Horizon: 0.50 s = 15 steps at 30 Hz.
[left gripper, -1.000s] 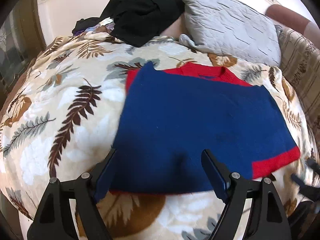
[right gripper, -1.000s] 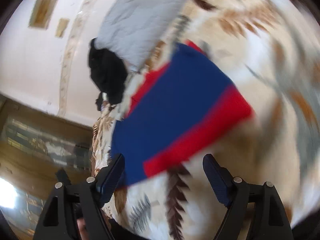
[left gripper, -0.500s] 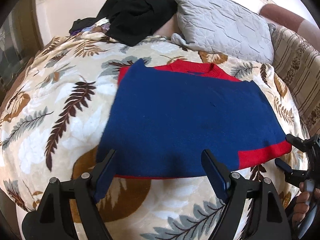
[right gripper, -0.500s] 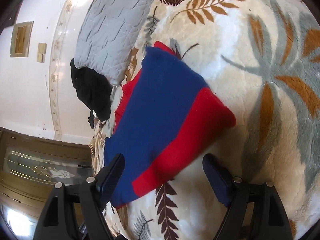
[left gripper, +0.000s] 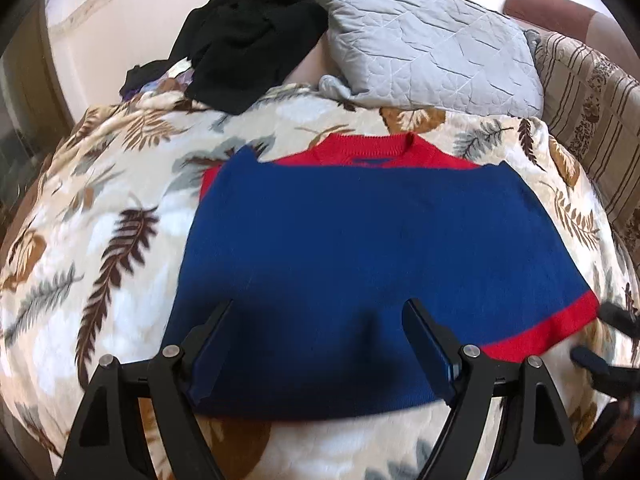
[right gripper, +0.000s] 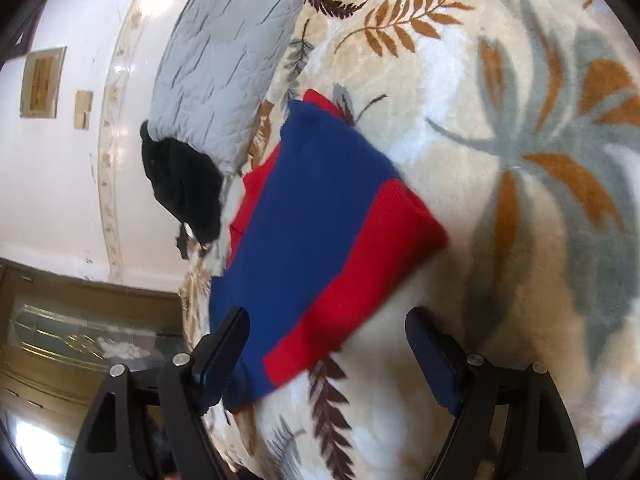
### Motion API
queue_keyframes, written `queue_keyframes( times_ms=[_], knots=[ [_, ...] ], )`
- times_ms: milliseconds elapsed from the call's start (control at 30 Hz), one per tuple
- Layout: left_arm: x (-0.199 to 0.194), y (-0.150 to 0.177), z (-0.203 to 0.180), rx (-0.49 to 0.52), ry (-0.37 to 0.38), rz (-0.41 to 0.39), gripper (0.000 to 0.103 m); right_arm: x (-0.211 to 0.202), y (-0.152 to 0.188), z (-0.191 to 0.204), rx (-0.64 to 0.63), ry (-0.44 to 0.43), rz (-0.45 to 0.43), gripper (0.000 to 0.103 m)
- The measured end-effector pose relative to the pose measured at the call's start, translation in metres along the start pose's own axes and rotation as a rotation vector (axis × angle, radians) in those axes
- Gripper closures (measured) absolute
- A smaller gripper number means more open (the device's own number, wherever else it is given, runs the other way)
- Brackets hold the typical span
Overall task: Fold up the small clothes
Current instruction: 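Press both tools down on the blue sweater body to flatten it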
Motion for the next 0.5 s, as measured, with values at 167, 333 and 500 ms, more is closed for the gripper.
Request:
queue_keyframes(
  times_ms=[167, 333, 500],
  knots=[
    [0.048, -0.006, -0.006, 0.028, -0.038, 0.101, 0.018, -0.022, -0.027, 0.027, -0.147, 0.095, -0.058, 0.019],
    [0.048, -0.006, -0.003, 0.027, -0.044, 0.064, 0.012, 0.01, -0.096, 0.06, -0.265, 0.192, -0.017, 0.019],
    [0.049, -0.005, -0.001, 0.026, -0.045, 0.055, 0.01, 0.071, -0.15, 0.091, -0.299, 0.034, 0.159, 0.02]
  ],
)
Point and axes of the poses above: each gripper's, at about its wrist camera, not at the fingertips, and x roughly the way its jaws point, z to its left, y to its underside, the point moved 4 cm from there along x, roughly the way its jaws point, and after that the axes turned 12 degrees about z, right-handed, at the moved point
